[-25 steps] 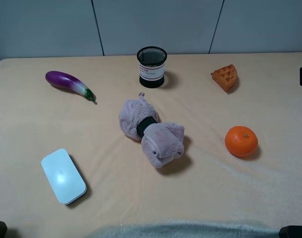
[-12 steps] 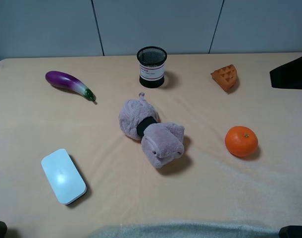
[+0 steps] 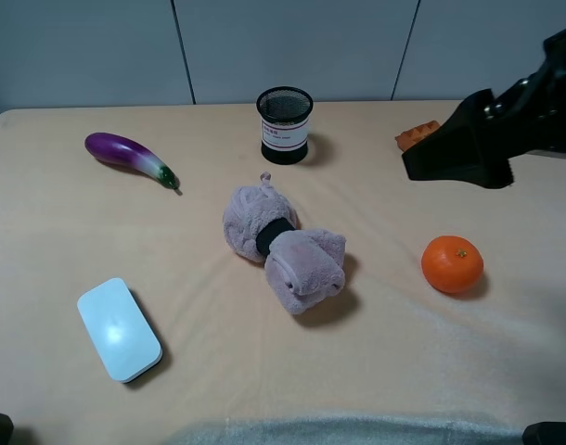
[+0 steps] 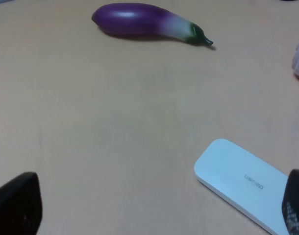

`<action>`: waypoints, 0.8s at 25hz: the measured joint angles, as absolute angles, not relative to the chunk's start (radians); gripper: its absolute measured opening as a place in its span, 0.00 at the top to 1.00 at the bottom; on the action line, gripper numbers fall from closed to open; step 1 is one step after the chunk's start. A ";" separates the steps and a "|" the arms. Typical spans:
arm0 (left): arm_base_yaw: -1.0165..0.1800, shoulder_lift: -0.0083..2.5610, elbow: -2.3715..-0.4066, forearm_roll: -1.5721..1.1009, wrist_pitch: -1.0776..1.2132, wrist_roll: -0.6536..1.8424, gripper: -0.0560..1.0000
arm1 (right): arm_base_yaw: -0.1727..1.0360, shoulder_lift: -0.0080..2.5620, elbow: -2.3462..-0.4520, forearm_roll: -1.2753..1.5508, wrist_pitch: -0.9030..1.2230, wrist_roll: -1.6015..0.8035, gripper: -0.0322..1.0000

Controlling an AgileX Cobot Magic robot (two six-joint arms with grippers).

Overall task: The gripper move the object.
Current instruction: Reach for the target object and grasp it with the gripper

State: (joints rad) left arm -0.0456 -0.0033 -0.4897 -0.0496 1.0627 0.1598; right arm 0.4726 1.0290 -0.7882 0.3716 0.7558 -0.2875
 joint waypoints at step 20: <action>-0.046 -0.003 -0.490 -0.050 1.063 0.160 0.02 | 0.799 1.494 -1.008 0.149 0.656 0.000 0.30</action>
